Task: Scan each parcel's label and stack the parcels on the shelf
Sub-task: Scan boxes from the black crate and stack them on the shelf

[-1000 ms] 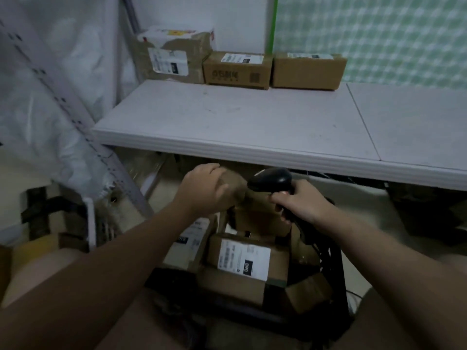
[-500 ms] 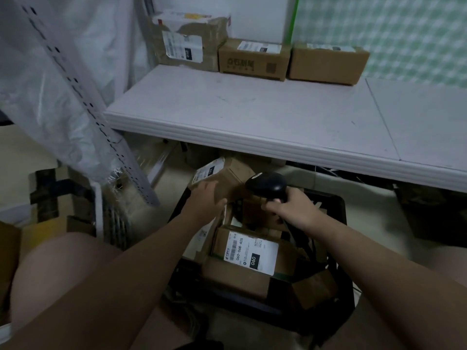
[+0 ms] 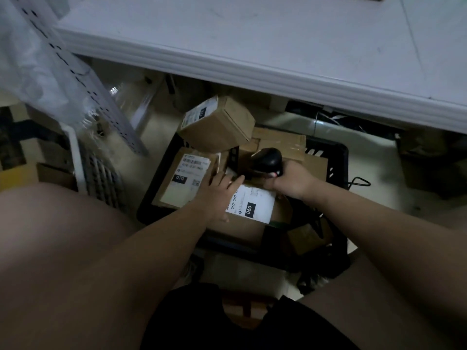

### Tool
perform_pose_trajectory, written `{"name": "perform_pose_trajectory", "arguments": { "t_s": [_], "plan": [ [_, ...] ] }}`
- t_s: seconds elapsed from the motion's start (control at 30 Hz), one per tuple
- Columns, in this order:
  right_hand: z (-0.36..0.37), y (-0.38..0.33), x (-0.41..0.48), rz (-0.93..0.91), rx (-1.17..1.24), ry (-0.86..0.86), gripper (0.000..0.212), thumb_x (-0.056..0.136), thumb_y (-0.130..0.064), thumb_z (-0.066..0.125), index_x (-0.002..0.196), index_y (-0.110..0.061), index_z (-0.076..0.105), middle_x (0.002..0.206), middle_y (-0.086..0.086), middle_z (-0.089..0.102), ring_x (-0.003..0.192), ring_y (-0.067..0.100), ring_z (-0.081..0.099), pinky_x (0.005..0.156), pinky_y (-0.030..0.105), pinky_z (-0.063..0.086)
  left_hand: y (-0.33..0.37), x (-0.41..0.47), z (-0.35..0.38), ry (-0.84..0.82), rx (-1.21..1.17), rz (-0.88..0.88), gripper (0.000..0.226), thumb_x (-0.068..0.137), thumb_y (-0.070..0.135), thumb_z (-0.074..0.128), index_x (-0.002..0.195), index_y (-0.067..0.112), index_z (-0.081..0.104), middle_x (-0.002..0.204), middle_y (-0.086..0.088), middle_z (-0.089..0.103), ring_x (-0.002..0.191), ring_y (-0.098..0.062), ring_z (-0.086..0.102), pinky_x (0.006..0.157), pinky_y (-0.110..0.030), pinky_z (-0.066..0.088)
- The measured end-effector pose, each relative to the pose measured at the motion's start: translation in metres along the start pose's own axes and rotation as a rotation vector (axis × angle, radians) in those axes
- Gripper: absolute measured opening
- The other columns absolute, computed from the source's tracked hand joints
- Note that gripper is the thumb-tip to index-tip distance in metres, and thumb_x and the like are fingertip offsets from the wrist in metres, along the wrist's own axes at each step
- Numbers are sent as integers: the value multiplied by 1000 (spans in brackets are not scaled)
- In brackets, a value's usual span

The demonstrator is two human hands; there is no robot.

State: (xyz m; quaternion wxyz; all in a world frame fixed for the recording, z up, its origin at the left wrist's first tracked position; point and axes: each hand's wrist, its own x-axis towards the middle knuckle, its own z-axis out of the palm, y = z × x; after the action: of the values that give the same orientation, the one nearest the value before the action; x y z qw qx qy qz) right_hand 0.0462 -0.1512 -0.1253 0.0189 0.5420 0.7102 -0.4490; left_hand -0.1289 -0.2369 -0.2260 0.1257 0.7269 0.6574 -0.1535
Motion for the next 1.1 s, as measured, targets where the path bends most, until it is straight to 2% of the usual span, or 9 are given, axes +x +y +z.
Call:
{"name": "perform_pose_trajectory", "arguments": {
  "t_s": [0.1,0.23,0.33,0.43,0.53,0.67,0.87,1.0,1.1],
  "plan": [
    [-7,9,-3,-17,-15,-12,19,85,-23,70,102,-17,63,98,5,65,93,20,60,75,26,44,2,6,-5,44,54,-65,117,73,39,77,152,17,-5,152,-10,20,141,-30,18,118,-50,12],
    [-14,14,-9,-56,19,-30,31,81,-27,78,107,-18,65,100,-2,66,95,15,61,83,28,48,-1,5,-28,153,-106,37,101,74,44,72,150,11,14,146,-8,29,133,-26,28,110,-44,27],
    [-19,10,-16,-134,33,-8,26,75,-19,83,88,-23,61,91,-4,65,89,14,61,82,27,49,-6,-7,-54,297,-285,87,99,67,48,74,145,9,29,139,-10,38,125,-28,36,103,-47,35],
    [-26,-1,-28,-273,90,49,33,71,-9,85,80,-24,56,75,-15,58,72,-3,57,69,14,44,-12,-24,-84,464,-376,95,98,58,57,65,139,6,43,125,-14,48,111,-33,47,93,-53,43],
    [-40,-15,-40,-483,32,204,44,63,-31,87,100,-28,63,87,-16,63,86,-2,60,83,28,48,-17,-49,-126,544,-493,77,101,54,64,53,142,15,41,127,-8,43,119,-27,40,104,-45,33],
    [-69,-37,-59,-679,-2,439,74,60,-57,76,126,-32,56,118,-1,62,119,27,54,103,56,39,-21,-79,-187,668,-522,138,92,57,61,58,140,22,45,128,-1,39,122,-18,33,108,-42,29],
    [-141,-76,-94,-701,172,629,51,57,-55,76,104,-60,56,125,3,60,127,29,49,104,57,39,-15,-80,-269,815,-374,228,85,68,42,76,142,20,41,133,-3,36,124,-11,23,102,-28,21],
    [-180,-80,-90,-618,312,557,20,74,-12,79,88,-18,66,86,0,66,84,7,62,78,32,53,-14,-48,-295,771,-342,277,84,73,31,81,143,17,37,139,-5,34,129,-12,21,104,-19,16],
    [-195,-78,-77,-570,231,584,12,74,-16,75,77,-17,64,70,-6,62,72,7,60,65,24,47,-19,-26,-300,726,-428,238,90,74,37,80,147,20,29,149,-3,27,138,-15,21,115,-30,21]
  ]
}}
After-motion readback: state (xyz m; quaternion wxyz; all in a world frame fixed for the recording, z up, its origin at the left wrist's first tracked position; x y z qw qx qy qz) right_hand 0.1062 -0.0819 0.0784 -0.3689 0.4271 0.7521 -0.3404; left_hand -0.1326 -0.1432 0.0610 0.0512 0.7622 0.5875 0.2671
